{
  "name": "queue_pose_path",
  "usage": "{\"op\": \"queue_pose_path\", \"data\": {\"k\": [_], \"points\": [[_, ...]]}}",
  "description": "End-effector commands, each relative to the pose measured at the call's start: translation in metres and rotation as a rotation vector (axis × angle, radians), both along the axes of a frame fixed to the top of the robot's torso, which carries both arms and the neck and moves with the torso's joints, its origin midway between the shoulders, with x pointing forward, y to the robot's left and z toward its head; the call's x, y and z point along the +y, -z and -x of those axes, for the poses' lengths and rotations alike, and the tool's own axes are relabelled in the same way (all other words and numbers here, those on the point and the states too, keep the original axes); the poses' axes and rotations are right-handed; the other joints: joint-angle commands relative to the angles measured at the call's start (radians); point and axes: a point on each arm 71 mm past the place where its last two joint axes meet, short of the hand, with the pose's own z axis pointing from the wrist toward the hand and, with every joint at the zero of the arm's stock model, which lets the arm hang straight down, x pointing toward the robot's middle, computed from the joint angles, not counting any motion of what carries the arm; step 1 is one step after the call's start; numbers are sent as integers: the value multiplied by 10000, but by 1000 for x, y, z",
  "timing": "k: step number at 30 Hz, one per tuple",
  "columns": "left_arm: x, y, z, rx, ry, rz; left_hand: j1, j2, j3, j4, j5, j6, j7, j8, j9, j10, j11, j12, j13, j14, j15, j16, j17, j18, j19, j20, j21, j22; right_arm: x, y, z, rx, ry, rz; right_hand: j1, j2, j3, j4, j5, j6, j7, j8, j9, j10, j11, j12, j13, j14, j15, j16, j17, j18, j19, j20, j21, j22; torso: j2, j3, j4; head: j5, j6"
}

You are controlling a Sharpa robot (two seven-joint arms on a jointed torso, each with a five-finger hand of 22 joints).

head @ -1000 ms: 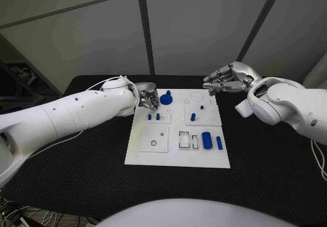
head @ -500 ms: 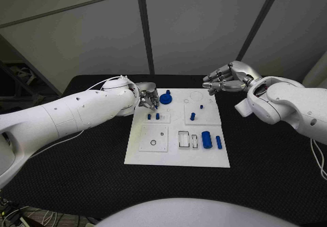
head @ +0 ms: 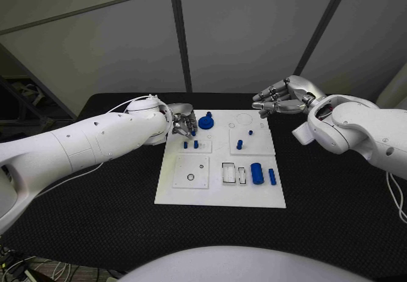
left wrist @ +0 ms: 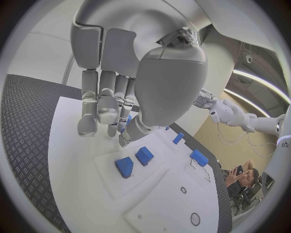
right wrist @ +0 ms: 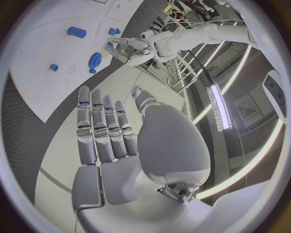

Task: Assemble the parts on the task board

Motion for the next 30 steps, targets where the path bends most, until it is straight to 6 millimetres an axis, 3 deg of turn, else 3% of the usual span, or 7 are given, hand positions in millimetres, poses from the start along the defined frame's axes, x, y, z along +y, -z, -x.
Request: {"op": "queue_pose_path", "data": {"k": [1,9,16,19,21,26,30], "points": [[2,-3,-1,-210,-119,99,-117,-147,30,-60,-59,-229,-28,-16,-137,-419,84,-67,-15,-190,74,-304,-487,-260,-405,49,-507,-492,0,-1,0,-22,-38,9,-31,93,-76,-13,29,-83,-20,-11,4,-71,5,-7,14,-61,-7,-42,-15,103,75,16,-39,-23,-2,-5,13,-8,-2],[10,-5,-1,-571,-339,241,-134,-198,-146,-197,-73,-476,-26,2,-363,-941,172,-32,-4,-485,131,-873,-1383,-109,-855,126,-1258,-1176,-2,1,-2,-71,-128,689,295,112,-33,-213,33,-86,-17,-4,10,-212,18,-21,1,-8,-29,1,-44,117,170,-2,-84,-110,-8,-6,11,-12,42],[25,-13,-1,-860,-648,748,-106,-163,-228,-242,-33,-446,41,32,-420,-977,171,25,8,-535,128,-1034,-1635,-86,-885,132,-1407,-1303,0,4,-9,-1500,-416,3446,1141,272,315,-879,18,374,-247,92,76,-86,-319,10,-64,2248,-703,1205,587,134,2028,-749,1153,546,-3,-4,6,-85,165],[36,-18,0,-725,-927,2056,-90,31,-114,-235,162,72,207,257,-366,-656,190,210,41,-892,104,-1741,-2648,-86,-902,108,-1521,-1370,5,7,-13,-2152,-520,4901,1190,277,489,-969,25,573,-346,79,81,68,-447,-16,-131,2598,-889,1969,1067,85,2455,-951,1744,983,2,10,5,-208,301],[44,-22,1,-507,-1258,3392,-104,140,16,-227,195,303,218,342,-344,-499,183,274,33,-1137,91,-2264,-3306,-85,-957,95,-1616,-1420,9,10,-15,-2496,-606,5774,1159,229,624,-1003,25,677,-374,47,76,94,-506,-21,-187,2600,-938,2774,1533,44,2558,-1023,2142,1325,11,15,16,-404,432],[58,-32,6,-222,-2108,6643,-263,163,161,-219,157,531,187,350,-357,-236,118,327,16,-1453,45,-3204,-3817,-74,-1236,34,-2061,-1663,19,19,-17,-2958,-882,7197,1023,4,948,-1093,13,722,-401,-17,39,-99,-476,-23,-229,2517,-946,4550,2556,-379,2856,-1115,5643,4495,20,3,14,-640,524],[67,-38,11,89,-3083,9268,-280,212,187,-229,186,635,152,354,-348,-58,84,377,35,-1507,23,-3613,-4034,-82,-1321,8,-2253,-1774,26,26,-18,-3159,-1072,7829,932,-99,1151,-1175,6,683,-379,-17,18,-296,-445,-26,-225,2453,-918,5310,3027,-576,2837,-1118,7285,6021,17,-1,17,-735,584]]}}
